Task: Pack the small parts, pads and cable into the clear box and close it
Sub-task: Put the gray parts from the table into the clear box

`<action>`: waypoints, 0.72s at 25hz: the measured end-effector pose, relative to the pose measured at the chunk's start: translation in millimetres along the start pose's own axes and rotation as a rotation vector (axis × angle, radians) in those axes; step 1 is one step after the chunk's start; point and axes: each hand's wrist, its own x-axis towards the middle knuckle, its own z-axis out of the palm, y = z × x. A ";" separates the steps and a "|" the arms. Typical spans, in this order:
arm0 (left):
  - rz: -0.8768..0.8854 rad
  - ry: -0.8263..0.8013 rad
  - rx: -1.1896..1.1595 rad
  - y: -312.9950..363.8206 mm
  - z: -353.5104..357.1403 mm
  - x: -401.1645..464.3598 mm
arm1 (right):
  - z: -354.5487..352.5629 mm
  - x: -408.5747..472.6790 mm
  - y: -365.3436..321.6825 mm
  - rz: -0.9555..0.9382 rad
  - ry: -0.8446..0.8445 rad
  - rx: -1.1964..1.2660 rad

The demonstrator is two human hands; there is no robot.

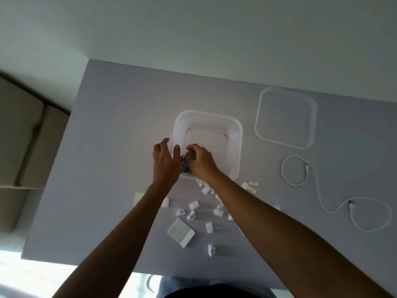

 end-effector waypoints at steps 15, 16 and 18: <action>-0.025 0.009 -0.146 -16.6 15.3 10.2 | -15.6 3.2 26.9 0.307 0.035 -0.177; -0.027 0.006 -0.151 -16.6 15.4 9.9 | -13.5 6.0 27.0 0.317 0.014 -0.143; -0.032 0.002 -0.160 -15.2 14.7 9.4 | -6.5 10.6 24.5 0.296 -0.017 -0.121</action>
